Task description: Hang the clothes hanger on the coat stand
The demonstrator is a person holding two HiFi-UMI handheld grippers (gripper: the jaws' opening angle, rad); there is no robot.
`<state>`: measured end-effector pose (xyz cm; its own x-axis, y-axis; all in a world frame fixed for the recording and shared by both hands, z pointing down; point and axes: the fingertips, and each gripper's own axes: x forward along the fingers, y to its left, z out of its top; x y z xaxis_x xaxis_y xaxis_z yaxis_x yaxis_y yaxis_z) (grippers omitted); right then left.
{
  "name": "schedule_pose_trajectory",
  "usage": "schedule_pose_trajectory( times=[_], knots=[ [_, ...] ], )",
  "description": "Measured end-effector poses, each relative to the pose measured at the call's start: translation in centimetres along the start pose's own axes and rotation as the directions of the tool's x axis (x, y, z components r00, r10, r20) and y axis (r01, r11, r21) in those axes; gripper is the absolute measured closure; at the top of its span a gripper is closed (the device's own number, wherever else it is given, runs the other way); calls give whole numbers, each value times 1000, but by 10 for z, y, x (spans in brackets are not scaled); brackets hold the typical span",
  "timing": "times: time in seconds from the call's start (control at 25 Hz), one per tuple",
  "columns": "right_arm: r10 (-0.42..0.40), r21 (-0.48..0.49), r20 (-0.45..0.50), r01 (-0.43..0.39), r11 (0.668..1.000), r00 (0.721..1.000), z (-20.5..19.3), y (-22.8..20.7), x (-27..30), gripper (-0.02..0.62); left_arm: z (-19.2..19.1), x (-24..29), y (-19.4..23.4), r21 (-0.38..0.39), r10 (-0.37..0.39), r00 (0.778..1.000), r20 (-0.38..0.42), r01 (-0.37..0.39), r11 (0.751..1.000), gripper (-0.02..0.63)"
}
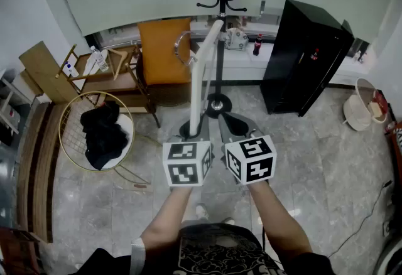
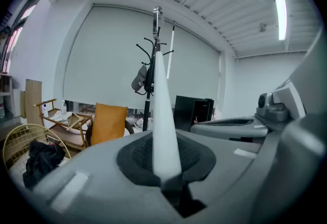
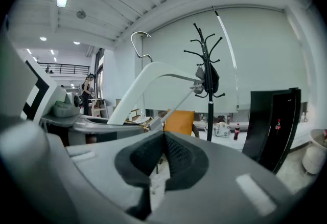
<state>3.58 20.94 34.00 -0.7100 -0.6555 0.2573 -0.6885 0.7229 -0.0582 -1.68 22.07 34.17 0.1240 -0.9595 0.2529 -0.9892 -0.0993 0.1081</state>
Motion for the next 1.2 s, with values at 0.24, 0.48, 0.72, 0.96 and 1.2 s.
schedule_pose_trajectory(
  times=[0.24, 0.48, 0.72, 0.96, 1.2],
  knots=[
    [-10, 21, -24, 11, 1000, 1000, -1, 4, 20, 595, -2, 9, 17, -4, -17, 1000, -9, 17, 1000, 561],
    [-26, 20, -34, 27, 999, 999, 3, 7, 41, 595, 0, 22, 36, -17, -35, 999, -16, 34, 999, 561],
    [-44, 14, -39, 44, 999, 998, 6, 8, 54, 595, -2, 31, 48, -30, -53, 998, -26, 52, 998, 561],
    [-50, 35, -41, 51, 998, 998, 8, -10, 63, 595, -1, 49, 45, -28, -59, 997, -40, 58, 998, 561],
    [-10, 50, -44, 13, 999, 999, 7, -39, 80, 595, 2, 85, 38, -25, -28, 998, -58, 27, 999, 561]
  ],
)
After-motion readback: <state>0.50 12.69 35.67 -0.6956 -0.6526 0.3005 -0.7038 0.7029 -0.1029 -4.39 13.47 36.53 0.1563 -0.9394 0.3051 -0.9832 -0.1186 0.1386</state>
